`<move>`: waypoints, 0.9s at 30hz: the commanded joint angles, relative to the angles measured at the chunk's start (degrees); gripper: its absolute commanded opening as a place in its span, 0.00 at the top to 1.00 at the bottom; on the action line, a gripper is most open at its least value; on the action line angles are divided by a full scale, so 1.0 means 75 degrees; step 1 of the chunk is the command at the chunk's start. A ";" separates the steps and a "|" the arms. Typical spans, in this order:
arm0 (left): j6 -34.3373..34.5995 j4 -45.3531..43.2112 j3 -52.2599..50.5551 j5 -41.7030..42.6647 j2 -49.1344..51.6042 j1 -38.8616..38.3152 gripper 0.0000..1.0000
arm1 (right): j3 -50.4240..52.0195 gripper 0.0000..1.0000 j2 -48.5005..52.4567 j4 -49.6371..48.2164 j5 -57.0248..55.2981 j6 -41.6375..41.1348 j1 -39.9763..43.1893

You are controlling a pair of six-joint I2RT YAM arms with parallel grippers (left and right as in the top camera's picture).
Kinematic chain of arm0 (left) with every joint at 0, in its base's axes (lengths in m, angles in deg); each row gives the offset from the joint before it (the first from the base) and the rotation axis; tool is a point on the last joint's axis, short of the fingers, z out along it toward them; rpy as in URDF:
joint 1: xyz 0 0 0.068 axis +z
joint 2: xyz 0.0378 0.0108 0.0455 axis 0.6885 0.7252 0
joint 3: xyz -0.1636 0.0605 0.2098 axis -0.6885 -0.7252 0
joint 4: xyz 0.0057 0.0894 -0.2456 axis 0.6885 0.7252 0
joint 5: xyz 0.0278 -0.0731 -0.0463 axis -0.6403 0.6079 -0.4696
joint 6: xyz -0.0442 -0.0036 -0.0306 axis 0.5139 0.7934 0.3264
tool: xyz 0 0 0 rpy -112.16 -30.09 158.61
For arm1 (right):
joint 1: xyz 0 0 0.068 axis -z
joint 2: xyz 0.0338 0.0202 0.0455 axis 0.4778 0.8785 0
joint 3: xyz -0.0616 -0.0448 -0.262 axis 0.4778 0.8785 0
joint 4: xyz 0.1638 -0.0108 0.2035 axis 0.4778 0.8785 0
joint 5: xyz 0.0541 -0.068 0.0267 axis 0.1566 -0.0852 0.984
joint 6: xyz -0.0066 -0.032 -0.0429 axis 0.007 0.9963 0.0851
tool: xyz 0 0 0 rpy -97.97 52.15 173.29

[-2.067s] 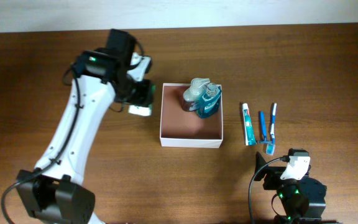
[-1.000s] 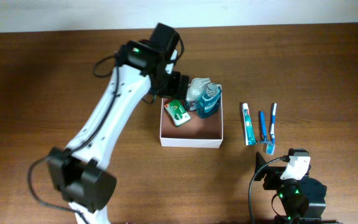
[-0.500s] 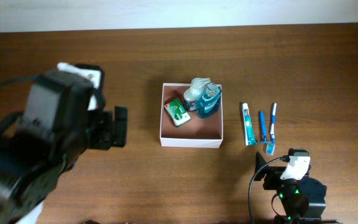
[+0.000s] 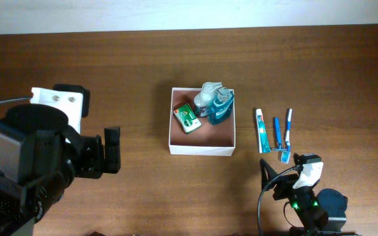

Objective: Pack container

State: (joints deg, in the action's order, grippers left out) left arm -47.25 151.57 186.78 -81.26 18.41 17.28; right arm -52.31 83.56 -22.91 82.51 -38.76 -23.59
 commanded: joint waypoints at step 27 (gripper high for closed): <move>-0.0064 0.0006 0.0047 -0.0134 -0.0032 0.0017 0.01 | -0.7187 0.12 1.2435 0.2162 -0.1431 0.0702 -0.0947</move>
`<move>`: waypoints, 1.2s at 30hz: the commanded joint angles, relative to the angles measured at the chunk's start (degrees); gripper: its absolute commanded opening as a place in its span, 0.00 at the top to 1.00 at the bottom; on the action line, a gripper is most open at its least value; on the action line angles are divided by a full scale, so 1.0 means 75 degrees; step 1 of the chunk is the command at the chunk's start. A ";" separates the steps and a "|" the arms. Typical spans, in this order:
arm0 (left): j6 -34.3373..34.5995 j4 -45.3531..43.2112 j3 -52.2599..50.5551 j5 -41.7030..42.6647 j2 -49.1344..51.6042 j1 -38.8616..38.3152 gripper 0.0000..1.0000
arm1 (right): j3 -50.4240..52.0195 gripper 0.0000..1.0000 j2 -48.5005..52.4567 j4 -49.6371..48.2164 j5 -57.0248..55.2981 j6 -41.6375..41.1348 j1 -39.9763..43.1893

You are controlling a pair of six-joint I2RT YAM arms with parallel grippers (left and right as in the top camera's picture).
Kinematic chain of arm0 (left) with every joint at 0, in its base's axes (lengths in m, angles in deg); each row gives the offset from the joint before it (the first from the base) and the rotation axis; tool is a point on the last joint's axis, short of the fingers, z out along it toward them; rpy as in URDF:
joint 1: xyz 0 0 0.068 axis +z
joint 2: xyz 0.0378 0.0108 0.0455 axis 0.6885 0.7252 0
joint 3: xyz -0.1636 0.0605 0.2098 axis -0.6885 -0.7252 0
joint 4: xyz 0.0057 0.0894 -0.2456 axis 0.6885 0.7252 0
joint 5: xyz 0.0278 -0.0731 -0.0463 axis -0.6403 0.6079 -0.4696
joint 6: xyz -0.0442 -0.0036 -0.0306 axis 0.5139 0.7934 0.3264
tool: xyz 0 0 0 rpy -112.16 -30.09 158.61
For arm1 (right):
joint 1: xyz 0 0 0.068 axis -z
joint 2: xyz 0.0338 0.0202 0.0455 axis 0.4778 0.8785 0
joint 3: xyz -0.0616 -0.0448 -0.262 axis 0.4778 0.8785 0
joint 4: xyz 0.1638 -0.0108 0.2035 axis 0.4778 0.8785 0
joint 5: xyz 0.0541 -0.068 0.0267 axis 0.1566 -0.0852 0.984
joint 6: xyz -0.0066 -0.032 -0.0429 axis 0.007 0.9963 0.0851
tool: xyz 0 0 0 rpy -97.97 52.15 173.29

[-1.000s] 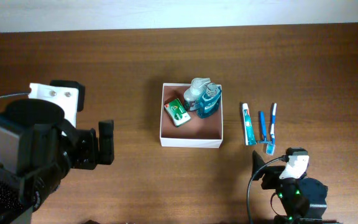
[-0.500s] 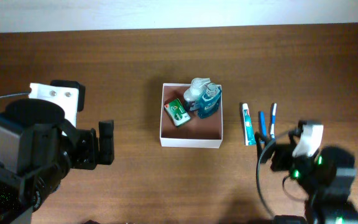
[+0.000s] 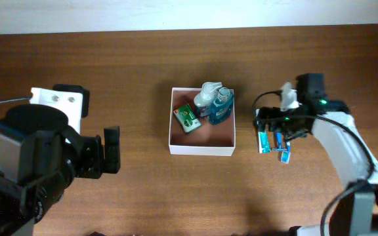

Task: Pack container
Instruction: 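Reach the right gripper to the Colgate toothpaste tube and grasp it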

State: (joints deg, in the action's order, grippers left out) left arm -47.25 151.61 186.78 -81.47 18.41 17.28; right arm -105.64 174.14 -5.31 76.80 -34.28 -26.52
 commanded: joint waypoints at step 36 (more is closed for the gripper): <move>-0.0064 0.0000 0.0047 -0.0105 -0.0032 0.0017 0.01 | -0.0318 0.82 0.2011 -0.0697 -0.1772 -0.0761 -0.1003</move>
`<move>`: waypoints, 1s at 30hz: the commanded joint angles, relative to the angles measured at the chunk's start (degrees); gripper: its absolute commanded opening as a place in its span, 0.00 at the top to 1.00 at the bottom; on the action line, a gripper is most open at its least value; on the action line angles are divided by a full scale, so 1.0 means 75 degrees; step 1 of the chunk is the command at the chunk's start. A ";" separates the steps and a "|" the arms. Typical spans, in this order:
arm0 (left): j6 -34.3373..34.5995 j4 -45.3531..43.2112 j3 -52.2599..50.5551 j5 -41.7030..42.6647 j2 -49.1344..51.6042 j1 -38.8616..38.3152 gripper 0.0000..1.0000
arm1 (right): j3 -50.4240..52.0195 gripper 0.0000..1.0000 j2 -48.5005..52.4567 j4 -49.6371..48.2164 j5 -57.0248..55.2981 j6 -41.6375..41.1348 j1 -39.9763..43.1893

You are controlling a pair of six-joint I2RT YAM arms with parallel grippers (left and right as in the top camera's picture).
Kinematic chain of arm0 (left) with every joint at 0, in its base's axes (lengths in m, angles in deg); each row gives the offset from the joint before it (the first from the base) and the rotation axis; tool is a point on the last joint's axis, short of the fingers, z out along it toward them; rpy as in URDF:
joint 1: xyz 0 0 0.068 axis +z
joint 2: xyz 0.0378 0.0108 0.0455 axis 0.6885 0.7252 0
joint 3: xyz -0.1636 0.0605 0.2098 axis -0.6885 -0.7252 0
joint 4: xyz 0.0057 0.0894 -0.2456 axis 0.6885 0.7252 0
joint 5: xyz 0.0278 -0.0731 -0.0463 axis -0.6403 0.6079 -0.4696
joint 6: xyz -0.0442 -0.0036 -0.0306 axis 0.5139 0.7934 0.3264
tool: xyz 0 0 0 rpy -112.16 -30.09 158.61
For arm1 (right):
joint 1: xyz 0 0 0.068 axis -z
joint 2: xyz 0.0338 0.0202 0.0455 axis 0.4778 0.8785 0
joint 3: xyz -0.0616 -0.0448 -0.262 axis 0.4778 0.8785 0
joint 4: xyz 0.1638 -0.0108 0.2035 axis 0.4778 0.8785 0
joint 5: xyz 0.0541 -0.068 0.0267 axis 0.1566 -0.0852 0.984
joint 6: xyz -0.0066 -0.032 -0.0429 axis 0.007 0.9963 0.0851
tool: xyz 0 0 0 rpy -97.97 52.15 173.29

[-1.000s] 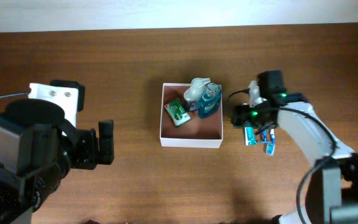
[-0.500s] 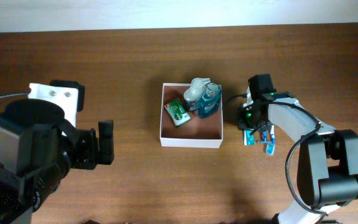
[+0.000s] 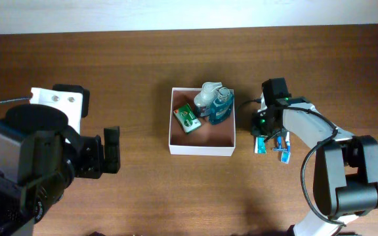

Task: Pack container
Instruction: 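Reach the right gripper to the Colgate toothpaste tube and grasp it, then lower the toothpaste tube into the box and release it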

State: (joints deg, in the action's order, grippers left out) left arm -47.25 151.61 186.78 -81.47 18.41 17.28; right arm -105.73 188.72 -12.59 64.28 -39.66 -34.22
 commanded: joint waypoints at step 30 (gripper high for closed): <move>-0.0064 0.0000 0.0047 -0.0105 -0.0032 0.0017 0.01 | -0.5176 0.96 -0.0536 0.5065 0.0385 0.4581 -0.3442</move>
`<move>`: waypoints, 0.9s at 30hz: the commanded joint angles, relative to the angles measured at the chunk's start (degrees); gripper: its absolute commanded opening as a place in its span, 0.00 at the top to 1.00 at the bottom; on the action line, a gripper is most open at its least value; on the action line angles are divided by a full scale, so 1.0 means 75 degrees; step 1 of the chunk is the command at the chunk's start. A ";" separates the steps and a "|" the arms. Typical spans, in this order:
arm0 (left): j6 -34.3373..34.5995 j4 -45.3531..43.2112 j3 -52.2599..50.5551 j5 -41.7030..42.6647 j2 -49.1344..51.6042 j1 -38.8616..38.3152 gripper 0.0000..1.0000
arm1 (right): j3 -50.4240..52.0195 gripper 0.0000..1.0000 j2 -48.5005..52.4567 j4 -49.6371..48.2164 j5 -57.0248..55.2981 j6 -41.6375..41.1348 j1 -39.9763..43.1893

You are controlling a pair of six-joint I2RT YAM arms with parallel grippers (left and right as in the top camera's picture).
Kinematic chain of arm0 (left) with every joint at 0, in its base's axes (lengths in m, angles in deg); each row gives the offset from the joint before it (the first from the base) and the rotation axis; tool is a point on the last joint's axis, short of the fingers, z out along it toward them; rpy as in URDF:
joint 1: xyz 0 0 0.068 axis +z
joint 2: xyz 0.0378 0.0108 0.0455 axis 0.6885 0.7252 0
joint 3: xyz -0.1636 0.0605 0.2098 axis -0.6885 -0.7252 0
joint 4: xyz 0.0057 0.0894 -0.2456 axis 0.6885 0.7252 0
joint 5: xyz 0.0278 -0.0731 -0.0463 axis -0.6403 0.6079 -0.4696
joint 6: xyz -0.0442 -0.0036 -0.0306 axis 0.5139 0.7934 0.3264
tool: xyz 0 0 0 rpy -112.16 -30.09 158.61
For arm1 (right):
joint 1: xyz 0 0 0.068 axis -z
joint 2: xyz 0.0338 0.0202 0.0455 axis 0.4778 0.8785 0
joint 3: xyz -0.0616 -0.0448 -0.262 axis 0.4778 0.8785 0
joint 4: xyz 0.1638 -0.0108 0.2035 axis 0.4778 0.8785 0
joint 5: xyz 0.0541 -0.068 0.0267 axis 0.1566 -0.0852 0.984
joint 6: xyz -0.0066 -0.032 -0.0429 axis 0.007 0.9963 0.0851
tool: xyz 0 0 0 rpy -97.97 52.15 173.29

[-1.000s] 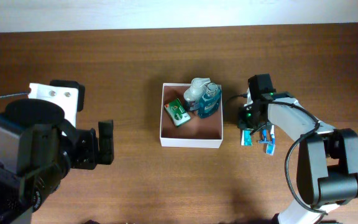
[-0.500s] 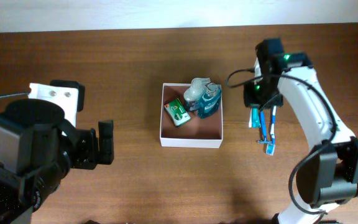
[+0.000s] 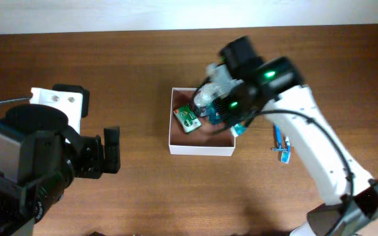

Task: Pack container
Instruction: 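Lower the toothpaste tube into the box and release it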

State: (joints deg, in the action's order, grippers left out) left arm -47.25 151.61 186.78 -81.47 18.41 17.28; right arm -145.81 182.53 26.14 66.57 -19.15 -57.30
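An open white box (image 3: 201, 150) stands mid-table. Inside it lie a green pack (image 3: 187, 118) and pale and teal bottles (image 3: 207, 98), partly covered by my right arm. My right gripper (image 3: 228, 117) hangs over the box's right half. It seems shut on the white-and-blue toothpaste tube (image 3: 237, 130), whose end pokes out at the box's right wall. A blue razor-like stick (image 3: 278, 139) lies on the table right of the box. My left gripper (image 3: 112, 149) rests far to the left, its jaws unclear.
The right arm (image 3: 320, 151) stretches from the lower right corner across the table to the box and hides part of the items beside it. The left arm's bulky base (image 3: 31, 157) and a white block (image 3: 58, 105) fill the left side.
The right gripper was down at the toothpaste tube on the table right of the box. Now it is over the box, and the tube is off the table, under the gripper.
The right arm was folded at the lower right, with the tube and two blue sticks lying right of the box. Then its gripper was over those items, then low on the tube. Now the tube hangs over the box's right side.
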 commanded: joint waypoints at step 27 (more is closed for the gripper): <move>-0.0061 0.0000 0.0047 -0.0105 -0.0032 0.0017 0.00 | -0.0108 0.01 -0.0233 -0.0434 -0.0169 -0.0460 0.1329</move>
State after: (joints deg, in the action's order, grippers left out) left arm -47.25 151.61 186.78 -81.47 18.41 17.28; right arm -144.72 187.27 22.47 65.59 -13.27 -53.86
